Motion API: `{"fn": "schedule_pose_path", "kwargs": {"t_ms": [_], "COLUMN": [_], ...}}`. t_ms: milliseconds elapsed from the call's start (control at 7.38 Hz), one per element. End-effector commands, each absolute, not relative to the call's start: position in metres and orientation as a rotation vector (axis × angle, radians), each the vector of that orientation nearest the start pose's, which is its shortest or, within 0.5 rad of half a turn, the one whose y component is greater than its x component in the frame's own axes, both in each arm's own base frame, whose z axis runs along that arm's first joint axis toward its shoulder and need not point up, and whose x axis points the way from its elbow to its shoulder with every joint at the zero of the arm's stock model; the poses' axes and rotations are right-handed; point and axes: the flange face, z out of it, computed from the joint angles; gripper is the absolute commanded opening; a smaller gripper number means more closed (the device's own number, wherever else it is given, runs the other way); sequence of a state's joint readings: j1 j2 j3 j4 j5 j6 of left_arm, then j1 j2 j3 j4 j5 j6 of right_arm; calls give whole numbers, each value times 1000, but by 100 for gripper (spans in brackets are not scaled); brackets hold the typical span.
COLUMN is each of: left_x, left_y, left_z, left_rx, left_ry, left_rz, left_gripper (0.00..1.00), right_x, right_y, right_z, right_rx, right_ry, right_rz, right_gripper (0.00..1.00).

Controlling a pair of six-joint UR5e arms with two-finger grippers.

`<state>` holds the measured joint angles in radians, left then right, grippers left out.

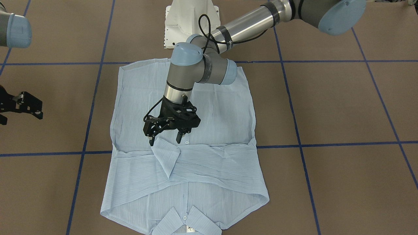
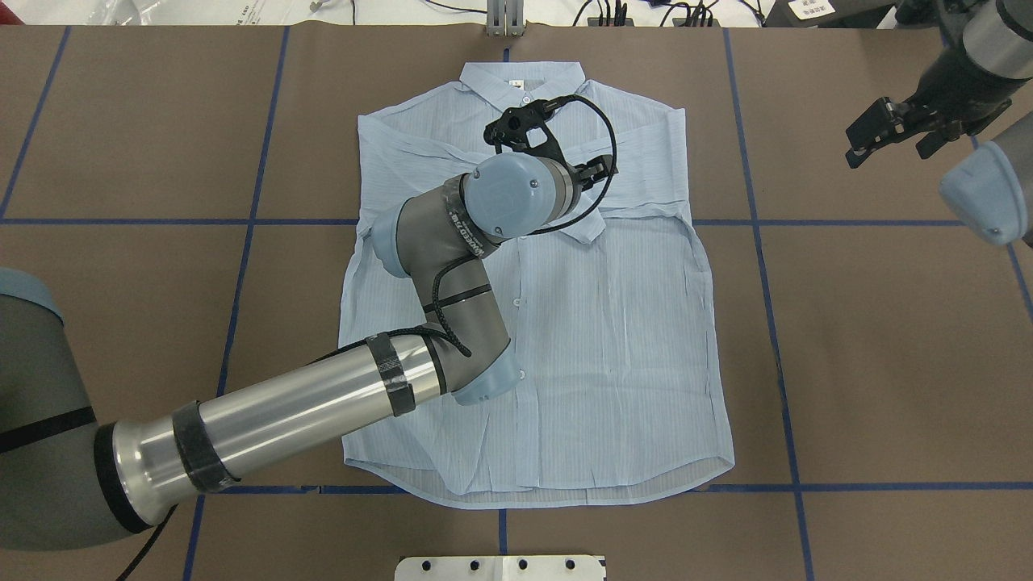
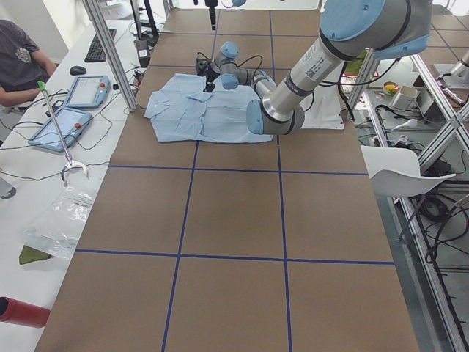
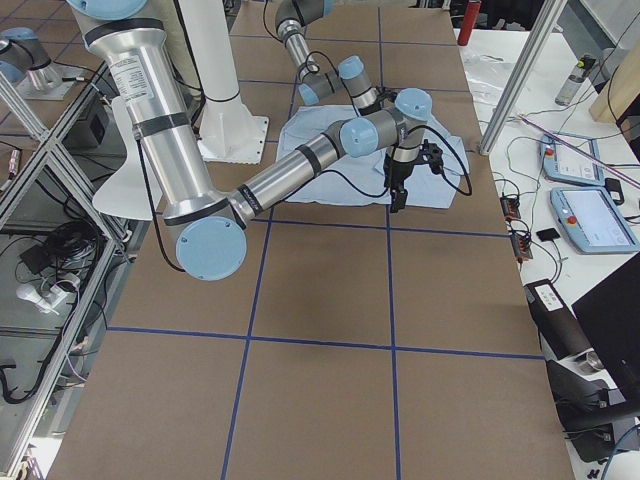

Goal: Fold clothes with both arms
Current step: 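Lay the sleeve over the folded sleeve and release with the left gripper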

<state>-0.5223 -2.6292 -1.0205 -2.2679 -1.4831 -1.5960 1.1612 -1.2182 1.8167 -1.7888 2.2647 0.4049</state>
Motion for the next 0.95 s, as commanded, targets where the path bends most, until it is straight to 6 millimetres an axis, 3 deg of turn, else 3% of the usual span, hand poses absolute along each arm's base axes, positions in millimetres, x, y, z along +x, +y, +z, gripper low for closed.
{"fn": "schedule_pose_path", "kwargs": {"t_ms": [0, 407, 813], "left_x": [670, 680, 689], "left_y": [-558, -553, -541], "left_z": [162, 172, 165], "left_rx": [381, 378, 371], "left_ry": [1154, 1178, 1218], "left_rz": [-538, -524, -503], "left_gripper": [100, 100, 100], "right_x": [-173, -172, -172], "right_y": [-570, -571, -571], "right_z": [372, 375, 376], "right_rx": [67, 64, 64], "right_ry": [-775, -773, -772], "right_rz": [-139, -138, -137], "right_gripper": [100, 100, 100]}}
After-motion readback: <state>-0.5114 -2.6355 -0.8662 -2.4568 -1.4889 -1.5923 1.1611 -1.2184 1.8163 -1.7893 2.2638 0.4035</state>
